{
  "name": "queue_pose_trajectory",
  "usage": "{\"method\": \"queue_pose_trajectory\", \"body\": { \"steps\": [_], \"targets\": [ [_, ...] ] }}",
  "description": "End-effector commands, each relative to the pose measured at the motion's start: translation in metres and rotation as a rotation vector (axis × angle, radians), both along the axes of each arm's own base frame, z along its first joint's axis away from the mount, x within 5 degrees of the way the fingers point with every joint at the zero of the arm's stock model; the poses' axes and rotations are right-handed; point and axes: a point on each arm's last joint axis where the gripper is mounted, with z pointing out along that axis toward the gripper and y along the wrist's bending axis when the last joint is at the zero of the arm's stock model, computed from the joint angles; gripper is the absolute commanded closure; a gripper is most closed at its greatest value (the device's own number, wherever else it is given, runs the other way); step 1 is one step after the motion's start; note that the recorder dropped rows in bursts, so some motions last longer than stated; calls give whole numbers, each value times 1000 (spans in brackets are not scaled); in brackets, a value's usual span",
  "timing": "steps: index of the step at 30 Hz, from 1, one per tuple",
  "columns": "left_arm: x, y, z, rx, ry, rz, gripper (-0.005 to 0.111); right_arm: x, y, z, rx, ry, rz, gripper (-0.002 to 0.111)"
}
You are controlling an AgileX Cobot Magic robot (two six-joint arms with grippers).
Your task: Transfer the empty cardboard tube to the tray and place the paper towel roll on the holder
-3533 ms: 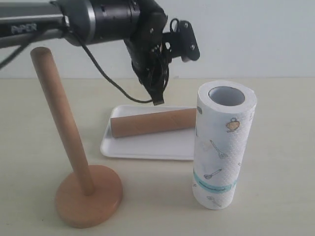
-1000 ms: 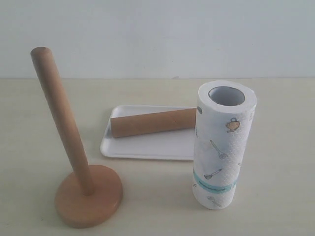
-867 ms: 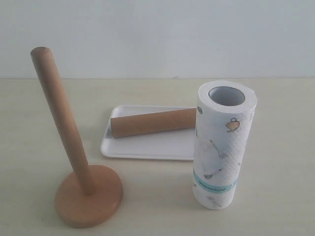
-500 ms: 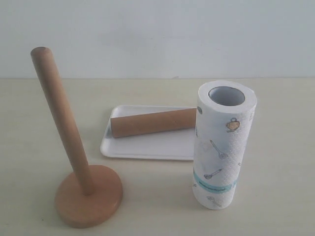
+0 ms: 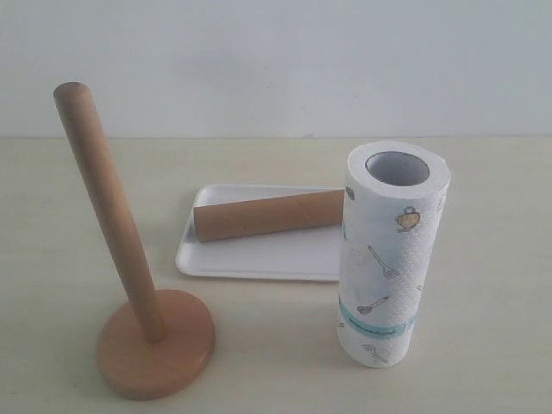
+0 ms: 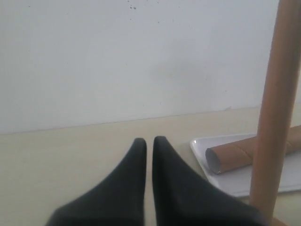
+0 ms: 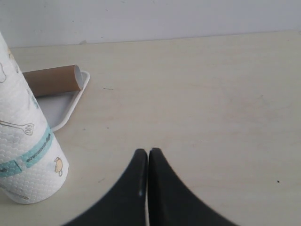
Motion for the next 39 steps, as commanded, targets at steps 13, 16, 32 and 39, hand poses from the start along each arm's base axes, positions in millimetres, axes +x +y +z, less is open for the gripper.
{"method": "queue_pose_trajectory", "body": {
  "steps": [13, 16, 32, 39],
  "targets": [
    [-3, -4, -22, -73, 252, -32, 103, 0, 0, 1, -6, -10, 2, 108],
    [-3, -3, -22, -104, 259, -16, 103, 0, 0, 1, -6, -10, 2, 108],
    [-3, -1, -22, -42, 242, -3, 103, 0, 0, 1, -6, -10, 2, 108],
    [-5, 4, -21, -53, 218, 85, 103, 0, 0, 1, -6, -10, 2, 108]
  ]
}}
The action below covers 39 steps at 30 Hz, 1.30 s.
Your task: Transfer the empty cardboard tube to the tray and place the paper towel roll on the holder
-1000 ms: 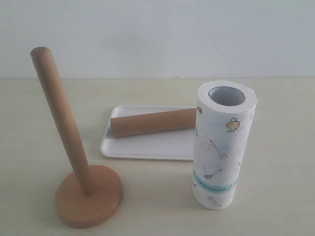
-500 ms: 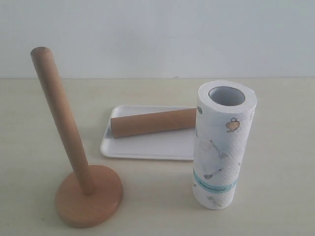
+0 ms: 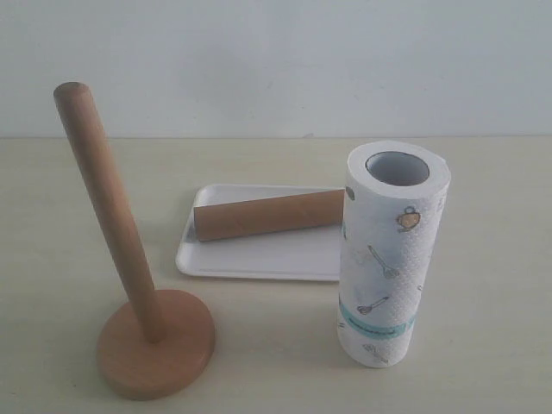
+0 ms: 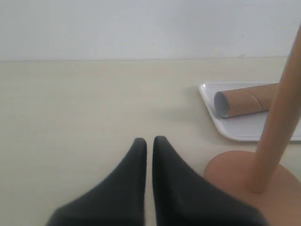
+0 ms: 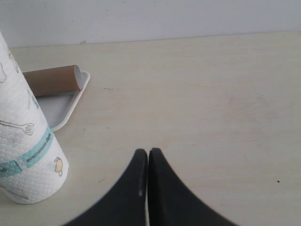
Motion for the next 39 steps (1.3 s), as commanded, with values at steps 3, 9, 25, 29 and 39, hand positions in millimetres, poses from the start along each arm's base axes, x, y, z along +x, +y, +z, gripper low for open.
{"method": "queue_pose_trajectory", "body": {
  "steps": [3, 9, 25, 29, 39],
  "targets": [
    [-1, 1, -1, 13, -3, 13, 103, 0, 0, 1, -5, -13, 2, 108],
    [-1, 2, -1, 13, -1, 29, 103, 0, 0, 1, -5, -12, 2, 108],
    [-1, 2, -1, 13, -1, 35, 103, 0, 0, 1, -5, -12, 2, 108],
    [-1, 2, -1, 13, -1, 35, 103, 0, 0, 1, -5, -12, 2, 108],
    [-1, 2, -1, 13, -1, 35, 103, 0, 0, 1, -5, -12, 2, 108]
  ]
}}
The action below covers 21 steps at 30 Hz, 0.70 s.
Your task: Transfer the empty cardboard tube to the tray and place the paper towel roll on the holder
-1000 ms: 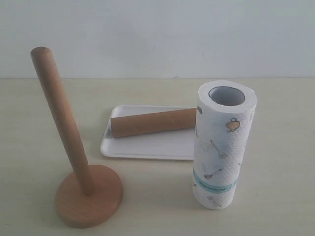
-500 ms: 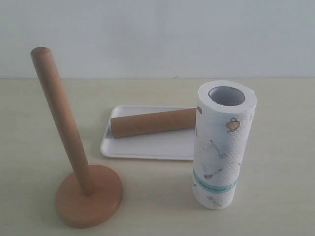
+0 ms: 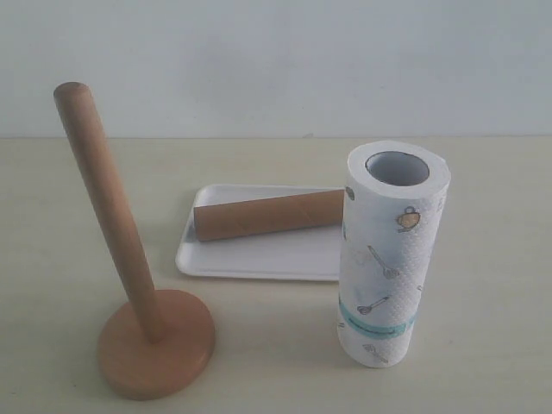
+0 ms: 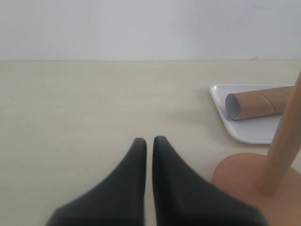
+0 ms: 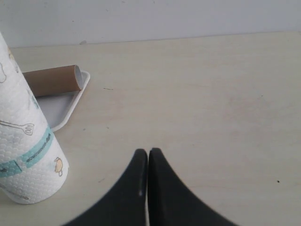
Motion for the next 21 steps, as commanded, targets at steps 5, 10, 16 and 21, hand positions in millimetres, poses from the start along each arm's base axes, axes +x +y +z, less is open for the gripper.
{"method": "queue_pose_trajectory", "body": {
  "steps": [5, 10, 16, 21],
  "targets": [
    [0, 0, -1, 8, -2, 3, 103, 1, -3, 5, -119, -70, 3, 108],
    [0, 0, -1, 8, -2, 3, 103, 4, -3, 19, -160, -229, -3, 108],
    [0, 0, -1, 8, -2, 3, 103, 3, -2, 33, -142, -386, -8, 108],
    [0, 0, -1, 8, -2, 3, 103, 2, -2, 41, -82, -464, -14, 108]
  ]
}}
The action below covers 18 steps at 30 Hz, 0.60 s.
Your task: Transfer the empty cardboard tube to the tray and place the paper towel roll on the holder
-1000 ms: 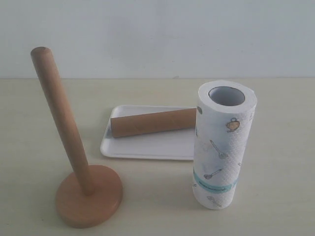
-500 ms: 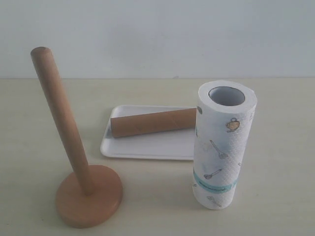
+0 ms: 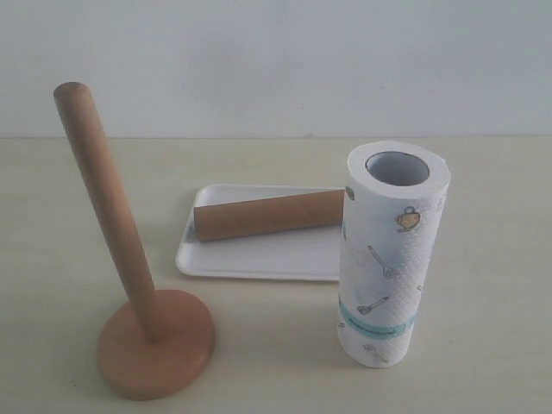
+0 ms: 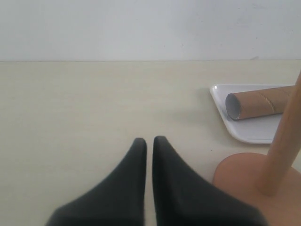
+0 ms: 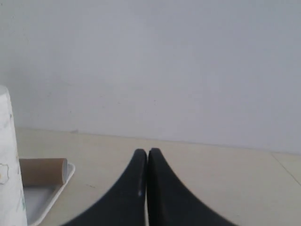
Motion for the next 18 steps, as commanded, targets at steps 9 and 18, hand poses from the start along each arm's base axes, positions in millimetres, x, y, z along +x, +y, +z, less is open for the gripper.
{"method": "queue_pose_trajectory", "body": {
  "steps": [9, 18],
  "targets": [
    [0, 0, -1, 6, -2, 2, 103, 1, 4, 23, 89, -227, 55, 108],
    [0, 0, -1, 6, -2, 2, 103, 18, 51, 7, -96, -40, 570, 108]
  ]
}}
